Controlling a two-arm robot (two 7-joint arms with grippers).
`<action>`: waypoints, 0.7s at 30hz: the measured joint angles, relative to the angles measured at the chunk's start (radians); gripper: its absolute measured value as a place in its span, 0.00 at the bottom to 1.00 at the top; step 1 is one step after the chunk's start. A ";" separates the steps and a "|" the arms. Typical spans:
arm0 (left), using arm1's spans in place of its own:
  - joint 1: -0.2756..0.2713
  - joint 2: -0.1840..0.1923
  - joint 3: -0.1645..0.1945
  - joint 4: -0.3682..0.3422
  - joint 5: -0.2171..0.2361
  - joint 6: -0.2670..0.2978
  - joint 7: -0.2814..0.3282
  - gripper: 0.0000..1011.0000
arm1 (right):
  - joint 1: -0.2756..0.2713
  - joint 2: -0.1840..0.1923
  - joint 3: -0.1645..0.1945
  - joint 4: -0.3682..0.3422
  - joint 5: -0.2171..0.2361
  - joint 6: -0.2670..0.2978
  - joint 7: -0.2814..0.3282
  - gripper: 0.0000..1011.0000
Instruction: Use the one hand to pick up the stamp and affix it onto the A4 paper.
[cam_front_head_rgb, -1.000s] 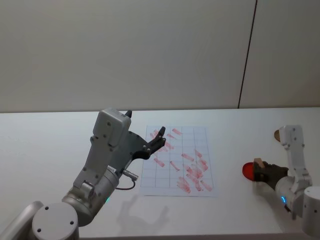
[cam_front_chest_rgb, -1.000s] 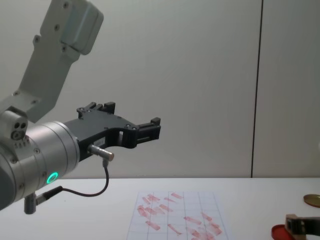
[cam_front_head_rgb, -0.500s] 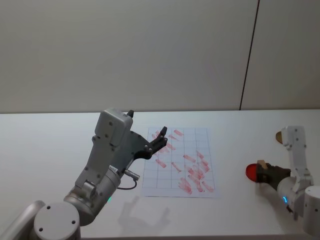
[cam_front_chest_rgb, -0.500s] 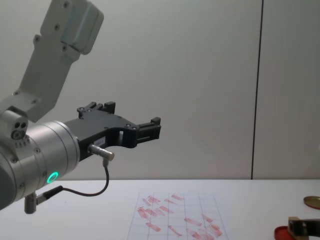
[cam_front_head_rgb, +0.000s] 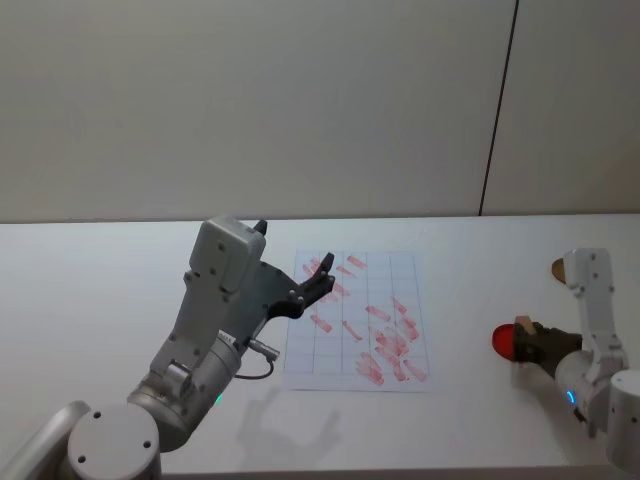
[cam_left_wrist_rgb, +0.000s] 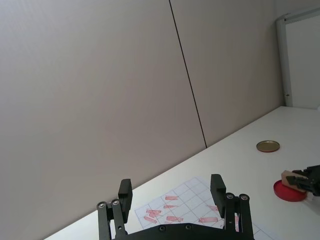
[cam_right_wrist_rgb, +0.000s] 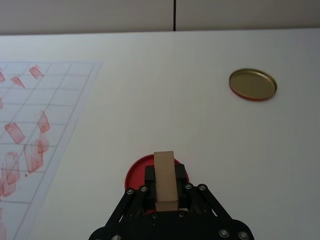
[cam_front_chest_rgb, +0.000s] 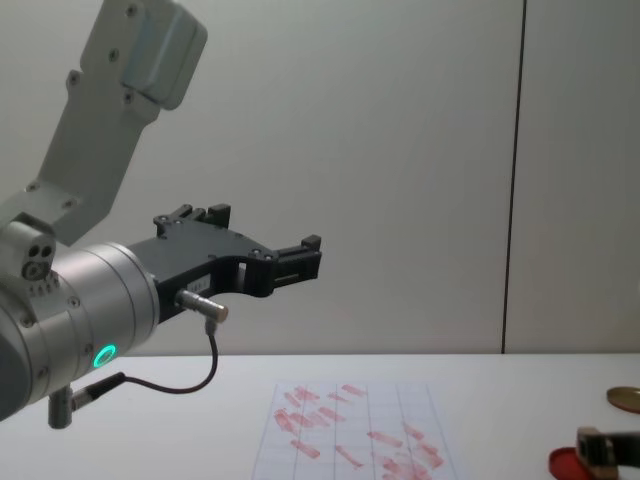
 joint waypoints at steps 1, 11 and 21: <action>0.000 0.000 0.000 0.000 0.000 0.000 0.000 0.98 | -0.002 0.000 0.000 -0.008 -0.001 -0.002 0.000 0.21; 0.000 0.000 0.000 0.000 0.000 0.000 0.000 0.98 | -0.020 0.007 0.001 -0.130 -0.014 -0.021 0.011 0.21; 0.000 0.000 0.000 0.000 0.000 0.000 0.000 0.98 | -0.039 0.006 -0.017 -0.254 -0.041 -0.034 0.071 0.22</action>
